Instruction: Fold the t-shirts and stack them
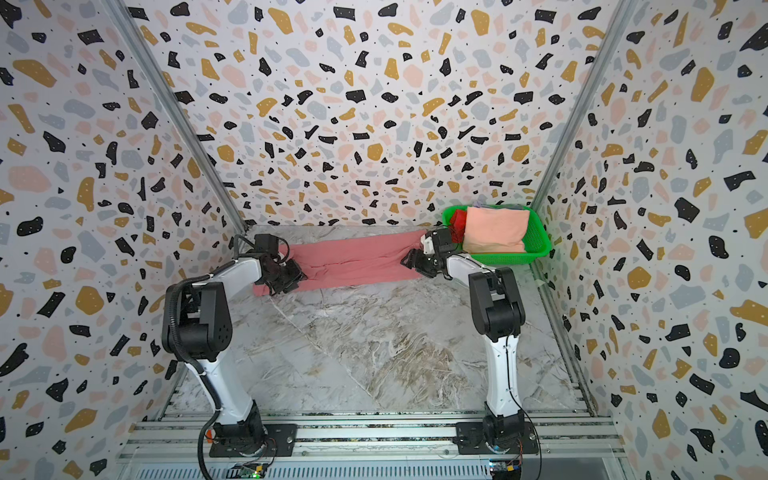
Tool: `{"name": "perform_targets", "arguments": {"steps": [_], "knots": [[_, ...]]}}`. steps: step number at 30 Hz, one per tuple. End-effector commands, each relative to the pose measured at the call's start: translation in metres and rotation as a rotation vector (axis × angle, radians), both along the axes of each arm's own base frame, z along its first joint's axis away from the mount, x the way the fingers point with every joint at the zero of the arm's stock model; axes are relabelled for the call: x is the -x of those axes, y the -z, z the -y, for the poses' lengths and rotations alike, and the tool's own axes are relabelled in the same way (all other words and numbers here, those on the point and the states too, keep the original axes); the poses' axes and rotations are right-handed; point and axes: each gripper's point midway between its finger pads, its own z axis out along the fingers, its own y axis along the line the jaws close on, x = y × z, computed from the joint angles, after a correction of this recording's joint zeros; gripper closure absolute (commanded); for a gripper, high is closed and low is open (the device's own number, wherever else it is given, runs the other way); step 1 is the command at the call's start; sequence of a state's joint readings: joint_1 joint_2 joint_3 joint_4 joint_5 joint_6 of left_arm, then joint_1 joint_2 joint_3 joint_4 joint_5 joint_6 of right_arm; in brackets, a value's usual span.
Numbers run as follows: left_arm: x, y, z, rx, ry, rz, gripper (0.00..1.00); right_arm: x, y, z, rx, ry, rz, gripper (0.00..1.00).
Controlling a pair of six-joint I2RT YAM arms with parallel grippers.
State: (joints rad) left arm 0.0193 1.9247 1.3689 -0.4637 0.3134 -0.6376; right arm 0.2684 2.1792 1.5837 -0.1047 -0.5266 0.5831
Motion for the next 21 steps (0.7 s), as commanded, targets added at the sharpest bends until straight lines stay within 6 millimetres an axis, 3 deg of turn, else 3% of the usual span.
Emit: {"name": "perform_targets", "arguments": {"steps": [1,5,11,21], "knots": [[-0.004,-0.034,0.006,0.01,0.053,0.059,0.55,-0.013,-0.046,-0.003,-0.021,-0.009,0.092,0.28],[-0.013,-0.038,0.0,-0.01,0.039,0.083,0.55,-0.023,-0.045,-0.008,-0.034,-0.015,0.099,0.29],[-0.023,-0.01,-0.005,-0.003,-0.005,0.053,0.57,-0.036,-0.033,-0.014,-0.044,-0.015,0.1,0.29],[-0.032,0.021,-0.011,-0.021,-0.048,0.025,0.61,-0.02,0.011,-0.011,-0.006,-0.016,0.028,0.29]]}}
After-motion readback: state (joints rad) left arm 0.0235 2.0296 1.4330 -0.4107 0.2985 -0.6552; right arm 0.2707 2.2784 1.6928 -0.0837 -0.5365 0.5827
